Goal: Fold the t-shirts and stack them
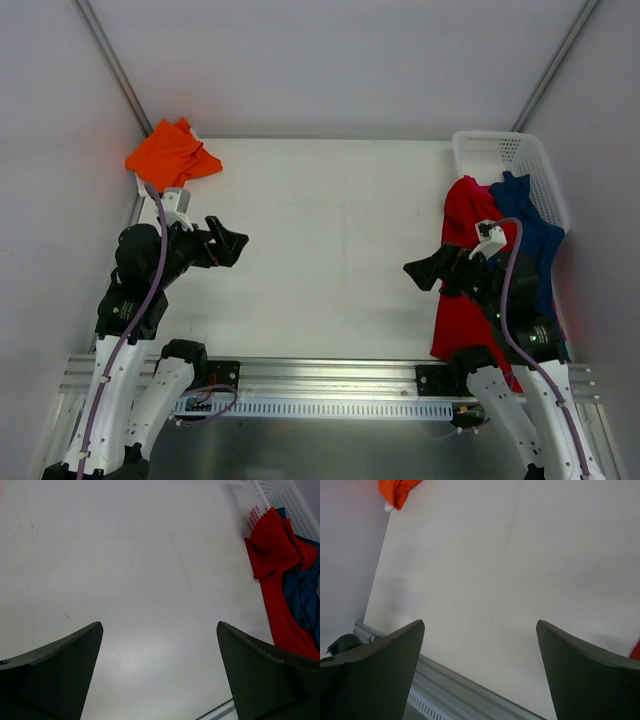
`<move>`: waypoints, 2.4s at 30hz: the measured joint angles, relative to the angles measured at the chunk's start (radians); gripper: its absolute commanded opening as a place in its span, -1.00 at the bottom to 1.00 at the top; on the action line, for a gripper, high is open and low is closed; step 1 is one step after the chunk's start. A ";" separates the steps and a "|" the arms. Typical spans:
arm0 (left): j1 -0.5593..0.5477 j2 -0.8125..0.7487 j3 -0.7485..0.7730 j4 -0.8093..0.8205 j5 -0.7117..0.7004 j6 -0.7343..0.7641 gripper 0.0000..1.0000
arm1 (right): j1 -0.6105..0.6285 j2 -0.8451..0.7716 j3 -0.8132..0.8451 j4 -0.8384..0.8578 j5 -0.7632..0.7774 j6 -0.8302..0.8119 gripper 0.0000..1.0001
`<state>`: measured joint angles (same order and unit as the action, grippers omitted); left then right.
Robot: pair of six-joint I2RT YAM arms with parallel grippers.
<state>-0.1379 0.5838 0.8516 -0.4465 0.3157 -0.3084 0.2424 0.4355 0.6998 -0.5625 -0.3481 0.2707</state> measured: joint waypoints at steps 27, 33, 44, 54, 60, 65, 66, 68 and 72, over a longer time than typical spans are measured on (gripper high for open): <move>0.000 0.034 -0.014 -0.001 0.014 0.000 0.98 | -0.244 0.922 0.225 -0.355 1.131 0.241 0.99; 0.000 0.045 -0.015 -0.001 0.017 0.000 0.98 | -0.402 0.943 0.164 -0.213 1.058 0.171 0.99; 0.000 0.070 -0.015 -0.001 0.022 0.000 0.98 | -0.522 1.059 0.157 0.020 0.838 0.056 0.99; -0.001 0.085 -0.015 -0.001 0.021 0.001 0.98 | -0.729 1.016 0.064 0.184 0.658 0.043 0.51; -0.013 0.099 -0.015 -0.001 0.021 0.001 0.98 | -0.798 0.919 -0.007 0.221 0.640 0.065 -0.99; -0.013 0.097 -0.016 -0.001 0.021 0.001 0.98 | -0.798 0.894 -0.011 0.208 0.625 0.067 -0.99; -0.013 0.096 -0.016 -0.001 0.021 0.001 0.98 | -0.793 0.872 -0.011 0.193 0.624 0.067 -0.99; -0.013 0.094 -0.016 0.000 0.021 0.001 0.98 | -0.773 0.809 -0.004 0.146 0.629 0.066 -0.99; -0.013 0.084 -0.016 -0.001 0.021 0.001 0.98 | -0.704 0.607 0.066 -0.011 0.639 0.067 -0.99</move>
<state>-0.1513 0.6682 0.8352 -0.4473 0.3367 -0.3073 -0.4614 1.0428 0.7662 -0.5732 0.2909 0.3374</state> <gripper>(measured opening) 0.990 0.038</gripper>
